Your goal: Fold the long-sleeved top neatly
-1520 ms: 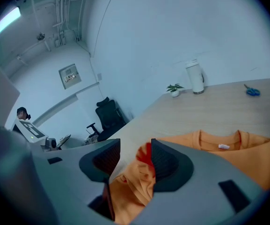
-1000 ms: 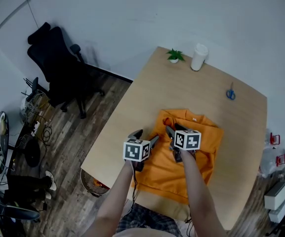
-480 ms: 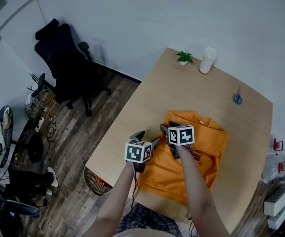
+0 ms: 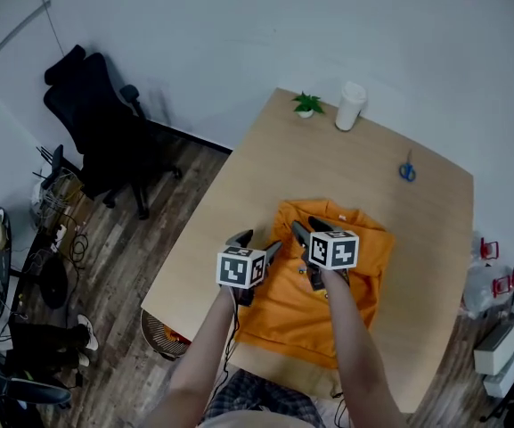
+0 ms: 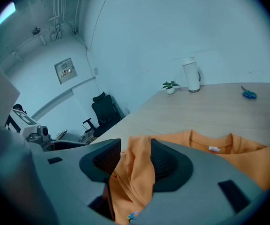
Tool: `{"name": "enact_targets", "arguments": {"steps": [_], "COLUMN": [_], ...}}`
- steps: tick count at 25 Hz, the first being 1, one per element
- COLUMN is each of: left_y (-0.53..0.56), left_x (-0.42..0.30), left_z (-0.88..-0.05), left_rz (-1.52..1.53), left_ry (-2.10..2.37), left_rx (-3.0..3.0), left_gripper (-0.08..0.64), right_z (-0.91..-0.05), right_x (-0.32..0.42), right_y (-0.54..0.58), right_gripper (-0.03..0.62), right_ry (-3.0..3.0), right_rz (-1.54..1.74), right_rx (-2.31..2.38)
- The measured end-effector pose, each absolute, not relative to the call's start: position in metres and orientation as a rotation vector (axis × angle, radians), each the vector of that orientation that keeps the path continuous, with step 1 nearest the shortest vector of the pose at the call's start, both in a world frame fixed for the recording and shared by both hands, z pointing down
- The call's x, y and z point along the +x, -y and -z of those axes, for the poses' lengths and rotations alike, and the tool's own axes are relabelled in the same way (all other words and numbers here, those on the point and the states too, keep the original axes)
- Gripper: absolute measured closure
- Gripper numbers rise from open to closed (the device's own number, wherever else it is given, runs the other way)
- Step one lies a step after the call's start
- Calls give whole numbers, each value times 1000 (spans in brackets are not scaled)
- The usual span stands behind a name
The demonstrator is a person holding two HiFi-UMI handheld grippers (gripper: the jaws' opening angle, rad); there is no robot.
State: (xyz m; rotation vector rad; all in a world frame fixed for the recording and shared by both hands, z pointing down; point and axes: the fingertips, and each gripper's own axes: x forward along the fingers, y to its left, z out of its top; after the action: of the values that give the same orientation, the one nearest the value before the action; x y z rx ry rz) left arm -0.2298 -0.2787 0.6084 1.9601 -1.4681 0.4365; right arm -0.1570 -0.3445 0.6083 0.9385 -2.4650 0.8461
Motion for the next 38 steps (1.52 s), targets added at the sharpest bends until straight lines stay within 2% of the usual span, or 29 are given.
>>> {"name": "enact_targets", "arguments": {"steps": [7,15,21,26,32,38], "left_y": [314,363,388,409,406,406], "left_x": [-190,-155,-149,-150,-159,-166], "left_z": [-600,-599,-631,-655,-682,-684], "left_rz": [-530,-819,-1143,-1212,-1483,-1450], "left_ry": [1395,1211,961,829,607,586], "left_rx": [2073,2259,2323,2315,2238,2222], "left_gripper": [215,213,210,210,212,219], "right_z": [-590,-586,-615,-644,-665,-668], "right_x": [-62,43,69,77,90,112], "right_y": [352,373,392,402,406,403], "right_gripper": [382,376,362,322,324,334], "right_ry": [2426,2306,2183,2105,2049,2050], "right_rz": [-815,-628,-450,-379,-382,-435], "right_rx": [1135,1178,923,726,587,574]}}
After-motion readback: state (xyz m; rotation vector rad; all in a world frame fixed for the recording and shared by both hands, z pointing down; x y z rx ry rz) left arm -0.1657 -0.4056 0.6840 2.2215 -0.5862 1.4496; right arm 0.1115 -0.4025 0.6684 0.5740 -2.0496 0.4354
